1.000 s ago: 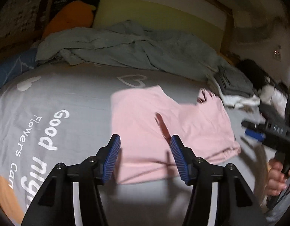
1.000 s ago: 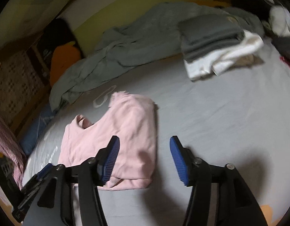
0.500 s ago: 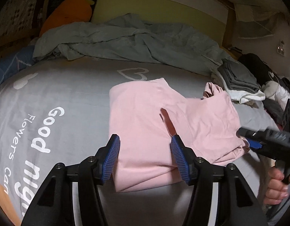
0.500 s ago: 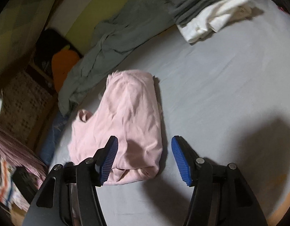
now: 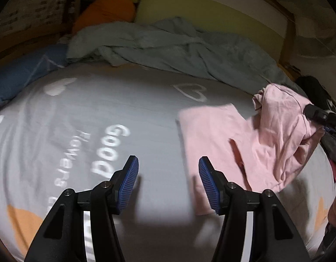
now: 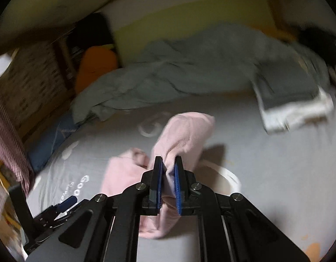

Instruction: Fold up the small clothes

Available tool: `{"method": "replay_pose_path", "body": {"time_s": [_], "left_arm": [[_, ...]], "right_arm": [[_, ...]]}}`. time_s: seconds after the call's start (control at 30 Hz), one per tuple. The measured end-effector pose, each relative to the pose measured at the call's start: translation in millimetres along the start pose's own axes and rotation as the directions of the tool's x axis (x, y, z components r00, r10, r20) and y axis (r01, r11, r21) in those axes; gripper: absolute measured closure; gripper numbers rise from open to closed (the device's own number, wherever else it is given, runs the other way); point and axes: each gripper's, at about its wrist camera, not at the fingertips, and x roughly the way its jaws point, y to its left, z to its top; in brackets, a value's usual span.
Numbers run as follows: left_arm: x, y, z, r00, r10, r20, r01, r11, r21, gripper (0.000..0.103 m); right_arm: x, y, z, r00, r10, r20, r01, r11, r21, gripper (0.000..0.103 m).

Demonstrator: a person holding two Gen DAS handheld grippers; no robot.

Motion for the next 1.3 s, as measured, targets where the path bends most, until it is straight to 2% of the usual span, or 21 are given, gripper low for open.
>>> {"method": "replay_pose_path", "body": {"time_s": [0.13,0.2,0.27,0.33,0.43,0.6,0.67,0.8,0.9,1.03,1.1,1.2,1.23,1.3], "left_arm": [[-13,19,6,1.000,0.025,0.019,-0.024,0.999,-0.040,0.047],[-17,28,7,0.999,0.026,0.021,-0.025,0.998,-0.062,0.047],[-19,35,7,0.999,0.034,0.023,-0.032,0.996,-0.078,0.047],[-21,41,7,0.999,0.036,0.026,-0.033,0.995,-0.089,0.047],[-21,46,8,0.999,0.023,0.024,-0.020,0.995,-0.102,0.047],[-19,45,8,1.000,-0.005,0.016,0.007,0.994,-0.108,0.047],[-19,43,8,1.000,-0.012,0.020,0.014,0.994,-0.105,0.047],[-25,39,6,0.999,-0.023,0.038,0.027,0.995,-0.097,0.047],[-31,36,6,0.994,-0.082,0.069,0.089,0.991,-0.101,0.047],[-28,28,6,0.973,-0.212,0.088,0.223,0.964,-0.142,0.046],[-21,22,6,0.959,-0.271,0.086,0.282,0.945,-0.167,0.045],[-6,8,7,0.919,-0.391,0.060,0.395,0.900,-0.184,0.045],[-2,3,8,0.911,-0.410,0.052,0.412,0.893,-0.183,0.045],[4,-8,8,0.928,-0.371,0.030,0.371,0.915,-0.156,0.046]], "right_arm": [[12,69,-4,0.999,0.034,-0.006,-0.034,0.987,-0.159,0.093],[22,100,-18,0.998,0.052,-0.037,-0.058,0.974,-0.221,0.093],[31,115,-33,0.997,0.035,-0.063,-0.050,0.966,-0.253,0.093],[46,122,-54,0.996,-0.014,-0.086,-0.009,0.965,-0.262,0.093],[57,122,-73,0.994,-0.044,-0.098,0.018,0.968,-0.252,0.093],[61,117,-80,0.994,-0.024,-0.105,-0.001,0.971,-0.238,0.093],[58,113,-83,0.993,0.005,-0.120,-0.033,0.973,-0.228,0.088],[30,102,-87,0.981,0.142,-0.132,-0.168,0.963,-0.210,0.086],[3,91,-91,0.987,0.141,-0.082,-0.156,0.961,-0.227,0.086],[-15,59,-85,0.996,0.079,-0.030,-0.083,0.985,-0.152,0.086],[-9,40,-78,0.999,0.045,-0.026,-0.047,0.993,-0.104,0.086],[3,23,-75,0.998,0.046,-0.037,-0.048,0.998,-0.044,0.086],[7,20,-73,0.998,0.044,-0.035,-0.046,0.998,-0.033,0.086],[15,17,-72,0.998,0.042,-0.037,-0.043,0.999,-0.025,0.086]]}}
